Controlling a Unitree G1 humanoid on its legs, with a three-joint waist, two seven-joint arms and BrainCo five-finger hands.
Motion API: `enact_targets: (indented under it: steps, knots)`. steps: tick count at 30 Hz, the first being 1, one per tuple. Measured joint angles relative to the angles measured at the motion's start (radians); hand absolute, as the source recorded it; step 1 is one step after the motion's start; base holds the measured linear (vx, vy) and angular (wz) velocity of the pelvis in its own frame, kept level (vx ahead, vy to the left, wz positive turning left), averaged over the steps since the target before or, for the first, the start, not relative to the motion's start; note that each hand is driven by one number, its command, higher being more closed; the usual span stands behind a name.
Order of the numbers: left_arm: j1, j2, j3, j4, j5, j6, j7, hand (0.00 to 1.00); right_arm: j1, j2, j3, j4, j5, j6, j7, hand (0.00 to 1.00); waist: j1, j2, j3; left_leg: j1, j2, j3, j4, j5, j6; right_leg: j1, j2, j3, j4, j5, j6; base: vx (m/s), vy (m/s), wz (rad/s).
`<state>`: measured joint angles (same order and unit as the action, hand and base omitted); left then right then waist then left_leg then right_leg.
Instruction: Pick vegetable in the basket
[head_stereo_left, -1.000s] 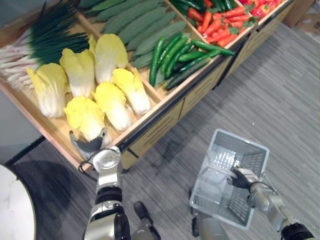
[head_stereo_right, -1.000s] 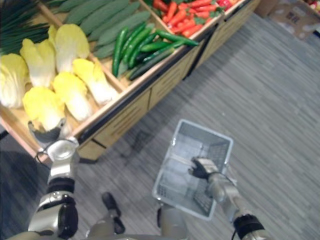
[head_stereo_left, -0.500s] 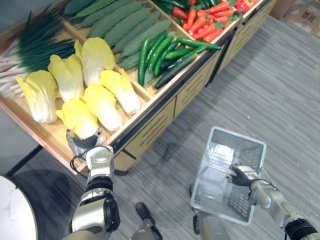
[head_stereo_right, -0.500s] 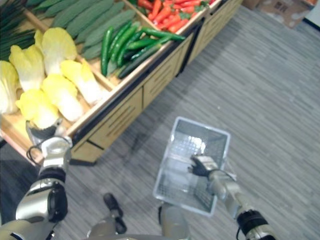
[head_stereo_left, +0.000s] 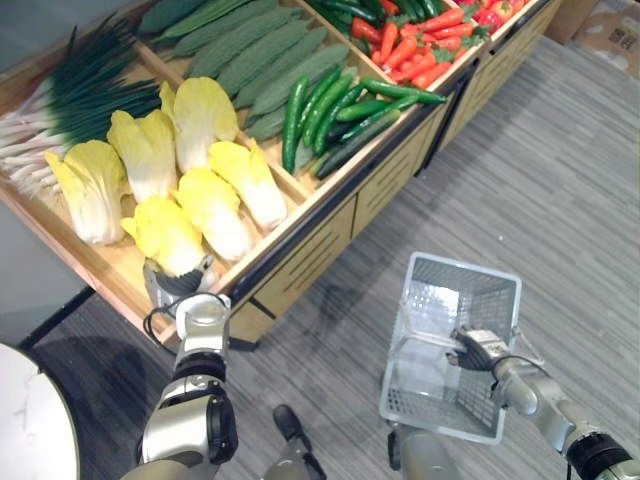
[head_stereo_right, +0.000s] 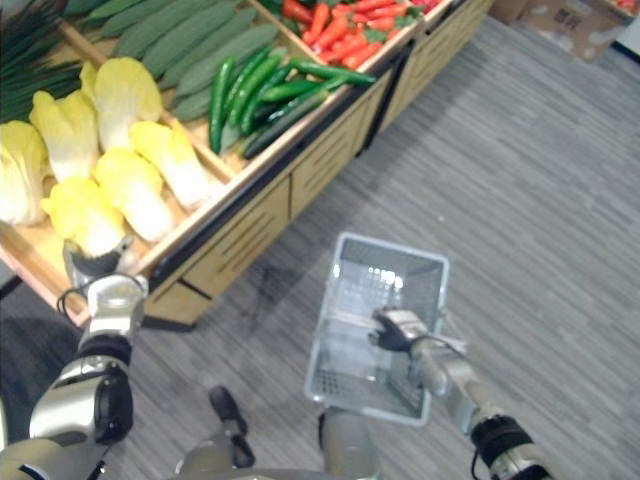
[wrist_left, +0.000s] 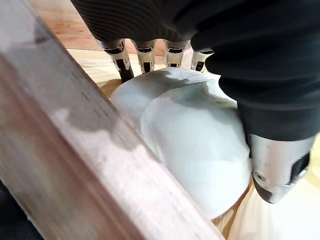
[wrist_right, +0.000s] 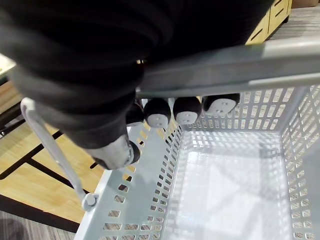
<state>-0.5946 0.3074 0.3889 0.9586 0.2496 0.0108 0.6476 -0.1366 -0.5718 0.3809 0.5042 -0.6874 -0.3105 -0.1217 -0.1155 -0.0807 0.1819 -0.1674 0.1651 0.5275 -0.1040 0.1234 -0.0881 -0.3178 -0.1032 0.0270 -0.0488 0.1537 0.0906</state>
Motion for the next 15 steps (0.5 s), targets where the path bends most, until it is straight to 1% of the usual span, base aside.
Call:
enact_targets:
  steps: [3,7,11,13,15]
  knots:
    - [0.003,0.006,-0.01,0.012,-0.001,0.0,-0.001,1.0,0.003,0.0,0.0,0.0,0.0,0.0,0.0,1.0,-0.011,0.003,-0.002,0.004,-0.001,-0.017,0.0,0.003,0.0,0.013,0.0,-0.015,0.0,0.0,0.0,0.02,-0.011,0.13]
    - [0.003,0.01,-0.021,0.029,-0.005,0.0,-0.023,1.0,0.004,0.001,0.0,0.0,0.0,0.0,0.001,1.0,-0.013,0.003,-0.002,0.01,-0.002,-0.018,0.0,0.004,0.001,0.02,-0.002,-0.015,0.001,0.0,0.0,0.0,-0.002,0.02]
    - [0.01,0.014,-0.021,0.039,-0.009,0.002,-0.031,1.0,0.01,0.001,0.0,0.0,0.0,0.001,0.002,1.0,-0.015,0.003,-0.006,0.014,-0.003,-0.02,0.0,0.004,0.001,0.025,-0.002,-0.016,0.001,0.0,0.0,0.0,0.0,0.0]
    - [0.012,0.014,-0.021,0.044,-0.01,0.003,-0.034,1.0,0.014,0.001,0.0,0.0,0.0,0.001,0.002,1.0,-0.015,0.003,-0.011,0.014,-0.002,-0.021,0.0,0.004,0.001,0.026,-0.002,-0.018,0.0,0.0,0.0,0.02,-0.004,0.01]
    - [0.017,0.014,-0.022,0.062,-0.01,0.003,-0.038,1.0,0.027,0.001,0.0,0.0,0.0,0.001,0.005,1.0,-0.016,0.004,-0.03,0.014,-0.002,-0.032,0.0,0.004,0.001,0.029,-0.001,-0.023,0.0,0.0,0.0,0.05,-0.007,0.04]
